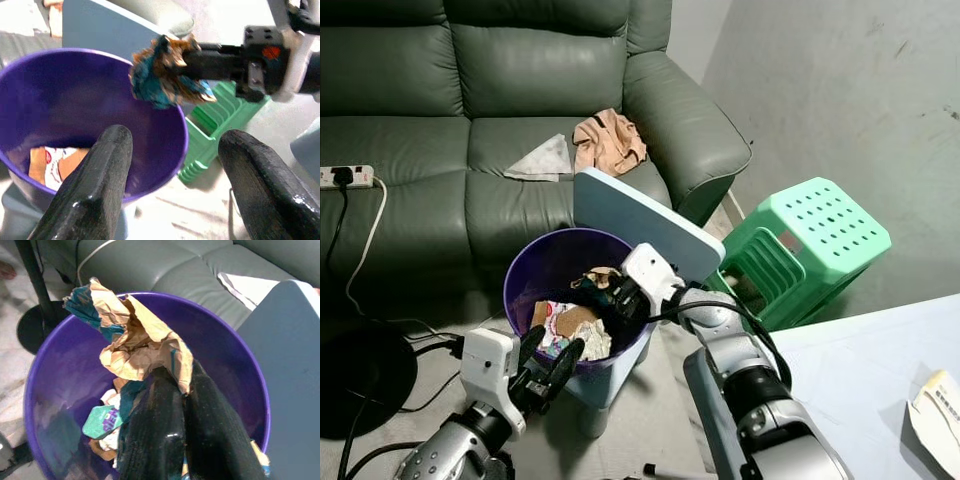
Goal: Picking trash to rubbish bin
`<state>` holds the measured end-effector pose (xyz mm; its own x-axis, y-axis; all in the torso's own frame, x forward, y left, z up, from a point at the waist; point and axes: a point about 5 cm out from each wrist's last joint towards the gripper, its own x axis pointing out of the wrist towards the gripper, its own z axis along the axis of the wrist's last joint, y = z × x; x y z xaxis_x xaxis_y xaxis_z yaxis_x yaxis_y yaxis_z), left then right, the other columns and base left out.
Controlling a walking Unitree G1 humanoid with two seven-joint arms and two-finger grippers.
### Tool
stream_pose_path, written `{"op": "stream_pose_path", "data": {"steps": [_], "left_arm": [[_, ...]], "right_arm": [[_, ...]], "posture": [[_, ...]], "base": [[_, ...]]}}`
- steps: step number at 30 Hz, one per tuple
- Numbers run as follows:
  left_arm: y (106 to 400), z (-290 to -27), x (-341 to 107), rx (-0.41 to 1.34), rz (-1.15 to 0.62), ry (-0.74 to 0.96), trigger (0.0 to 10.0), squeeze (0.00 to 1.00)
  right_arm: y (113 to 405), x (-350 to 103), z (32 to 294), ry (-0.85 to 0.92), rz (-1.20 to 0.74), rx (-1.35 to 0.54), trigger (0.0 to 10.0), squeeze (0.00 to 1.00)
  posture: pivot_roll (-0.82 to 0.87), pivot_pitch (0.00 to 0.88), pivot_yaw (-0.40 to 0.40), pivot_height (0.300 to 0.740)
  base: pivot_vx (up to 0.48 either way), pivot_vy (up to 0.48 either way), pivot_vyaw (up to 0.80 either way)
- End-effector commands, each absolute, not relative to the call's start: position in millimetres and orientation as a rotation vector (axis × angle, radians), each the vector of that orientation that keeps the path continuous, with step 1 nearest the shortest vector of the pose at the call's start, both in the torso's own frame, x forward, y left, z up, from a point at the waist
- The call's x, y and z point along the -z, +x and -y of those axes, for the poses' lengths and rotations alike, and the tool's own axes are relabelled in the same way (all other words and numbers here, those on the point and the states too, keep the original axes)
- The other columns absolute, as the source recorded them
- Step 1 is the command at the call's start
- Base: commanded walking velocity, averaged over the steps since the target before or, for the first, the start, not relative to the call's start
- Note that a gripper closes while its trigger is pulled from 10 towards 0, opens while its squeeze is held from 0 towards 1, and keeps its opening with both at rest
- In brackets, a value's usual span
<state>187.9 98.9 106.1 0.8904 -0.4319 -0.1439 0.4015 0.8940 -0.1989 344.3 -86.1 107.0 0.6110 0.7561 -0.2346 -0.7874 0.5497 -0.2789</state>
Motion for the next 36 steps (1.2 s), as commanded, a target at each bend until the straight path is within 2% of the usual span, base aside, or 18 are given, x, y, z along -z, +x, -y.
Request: {"op": "stream_pose_path", "data": {"steps": [1,20,28,32,36], "left_arm": [[183.9,-92.7,-109.1,0.445,-0.187,-0.176,10.0,0.00],[169.1,-84.4,-120.7,0.423,-0.180,-0.183,10.0,0.00],[169.3,-83.1,-122.5,0.426,-0.176,-0.185,10.0,0.00],[169.2,-82.1,-123.0,0.428,-0.175,-0.188,10.0,0.00],[169.4,-81.5,-123.3,0.427,-0.175,-0.190,10.0,0.00]], "right_arm": [[344.3,-103.2,86.4,-0.391,-0.110,-0.917,10.0,0.00],[348.7,-99.6,67.3,-0.479,-0.132,-0.945,10.0,0.00],[349.9,-104.0,54.6,-0.450,-0.117,-0.952,10.0,0.00],[349.7,-107.8,47.9,-0.381,-0.105,-0.972,10.0,0.00],[351.2,-110.9,45.6,-0.343,-0.102,-0.965,10.0,0.11]], "posture": [[0.20,0.226,-0.217,0.740],[0.22,0.244,-0.241,0.740],[0.23,0.242,-0.247,0.740],[0.23,0.240,-0.247,0.740],[0.23,0.241,-0.246,0.740]], "base": [[0.000,0.000,0.00],[0.000,0.000,0.00],[0.000,0.000,0.00],[0.000,0.000,0.00],[0.000,0.000,0.00]]}}
